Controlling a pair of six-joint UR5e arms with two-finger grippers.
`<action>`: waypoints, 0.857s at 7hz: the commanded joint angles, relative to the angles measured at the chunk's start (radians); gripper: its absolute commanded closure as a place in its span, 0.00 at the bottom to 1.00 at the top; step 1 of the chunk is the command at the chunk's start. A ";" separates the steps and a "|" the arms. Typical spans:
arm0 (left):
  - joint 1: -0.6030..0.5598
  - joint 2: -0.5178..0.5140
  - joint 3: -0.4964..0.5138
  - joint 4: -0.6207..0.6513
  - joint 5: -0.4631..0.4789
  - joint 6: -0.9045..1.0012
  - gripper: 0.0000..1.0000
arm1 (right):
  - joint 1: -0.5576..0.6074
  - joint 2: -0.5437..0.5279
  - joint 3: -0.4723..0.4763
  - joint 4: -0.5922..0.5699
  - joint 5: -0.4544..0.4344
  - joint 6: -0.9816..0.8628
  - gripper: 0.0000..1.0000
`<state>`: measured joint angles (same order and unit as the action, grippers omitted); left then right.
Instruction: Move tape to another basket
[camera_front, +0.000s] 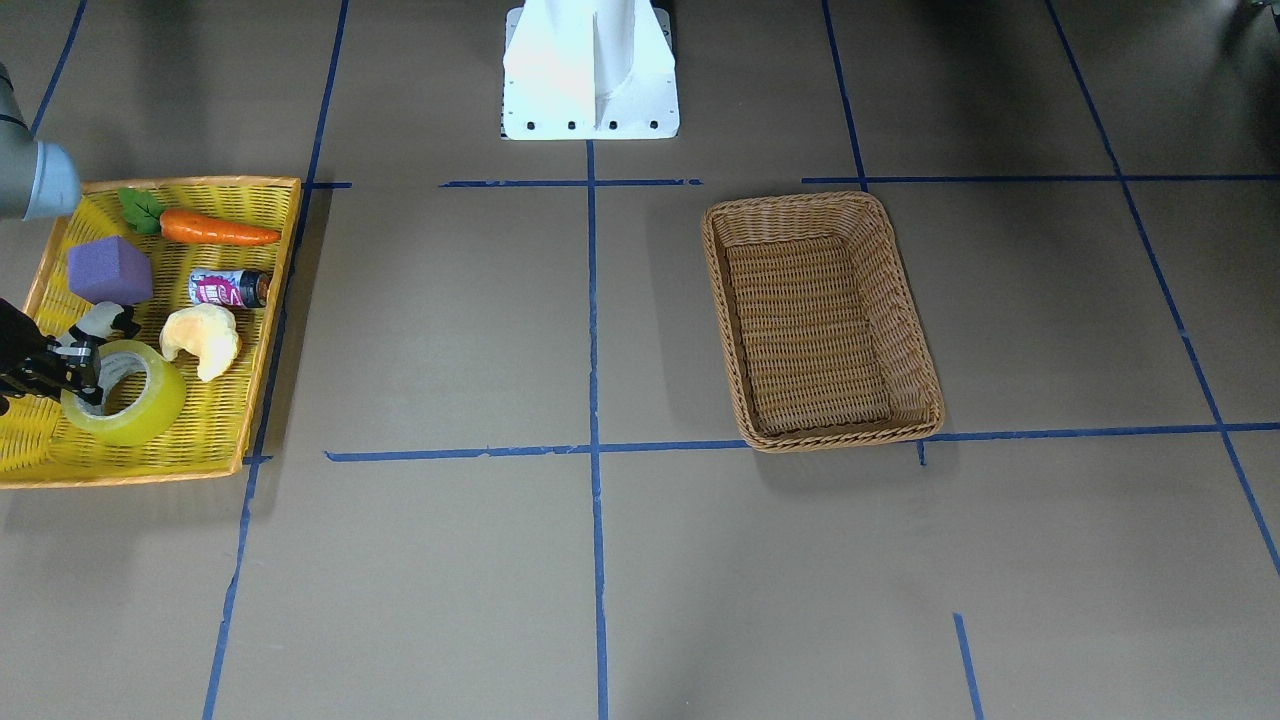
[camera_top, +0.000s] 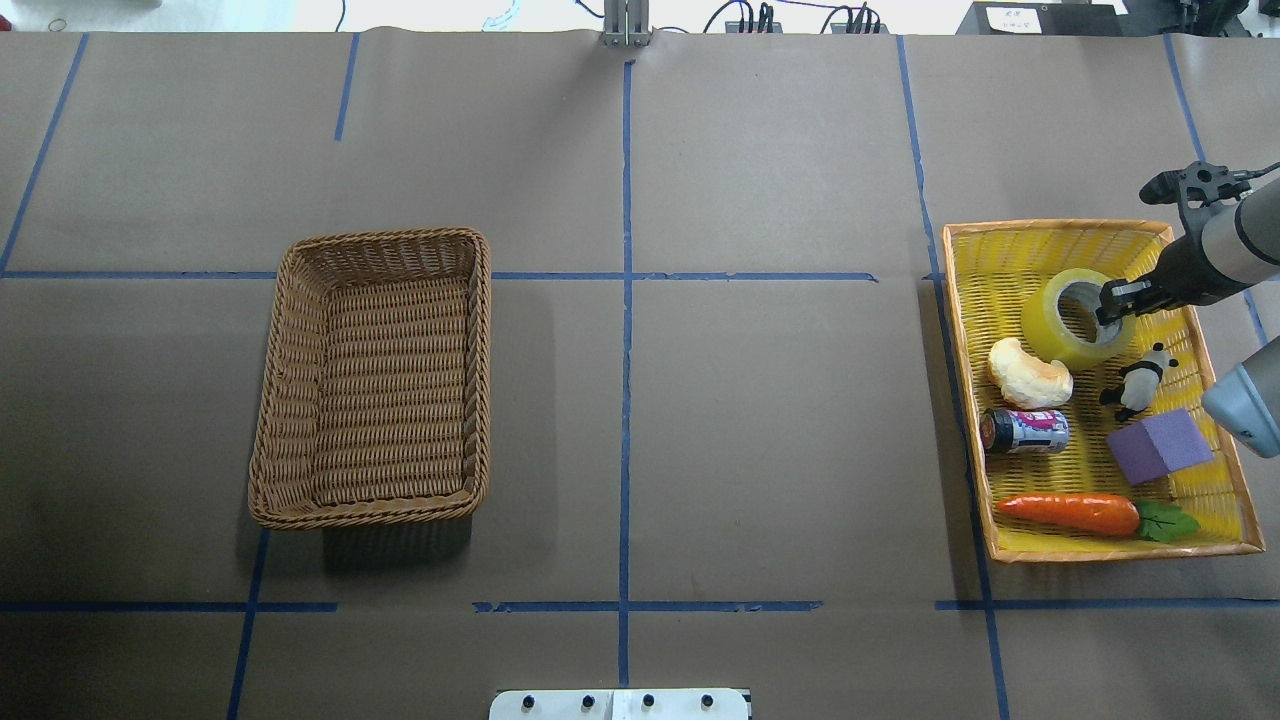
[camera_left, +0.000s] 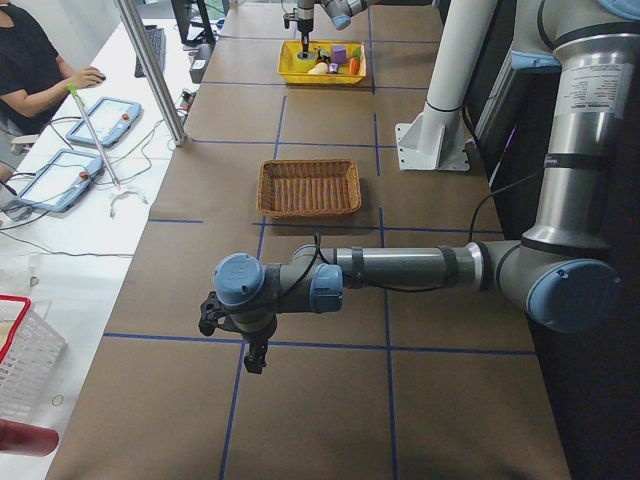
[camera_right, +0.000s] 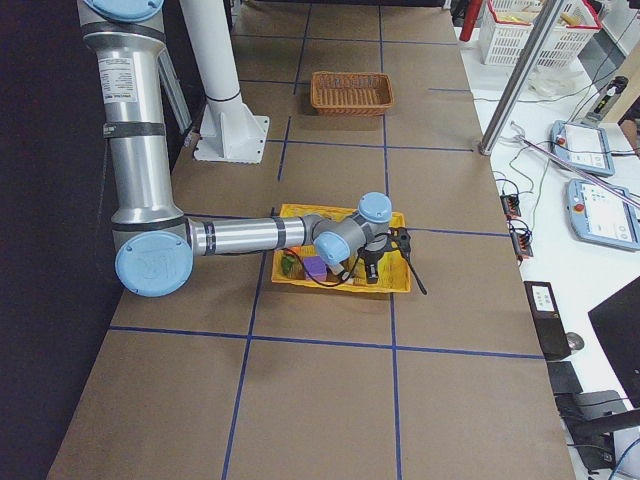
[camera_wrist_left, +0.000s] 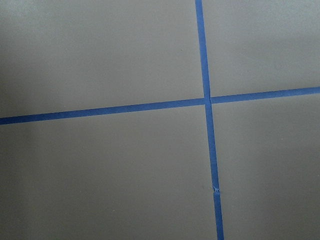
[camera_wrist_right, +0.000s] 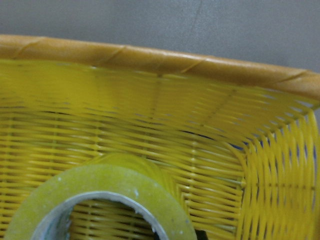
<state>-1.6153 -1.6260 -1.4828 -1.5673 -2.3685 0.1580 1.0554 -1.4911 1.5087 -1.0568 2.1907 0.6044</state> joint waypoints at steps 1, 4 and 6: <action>0.000 0.000 0.001 0.001 0.000 0.000 0.00 | 0.001 0.005 0.010 0.000 0.001 0.000 1.00; 0.000 -0.009 -0.007 -0.003 0.000 -0.023 0.00 | 0.136 0.003 0.183 -0.079 0.137 0.000 1.00; 0.002 -0.037 -0.022 -0.019 -0.002 -0.038 0.00 | 0.149 0.026 0.255 -0.138 0.219 0.036 1.00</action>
<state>-1.6142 -1.6441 -1.4945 -1.5754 -2.3695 0.1324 1.1910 -1.4795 1.7229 -1.1622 2.3580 0.6146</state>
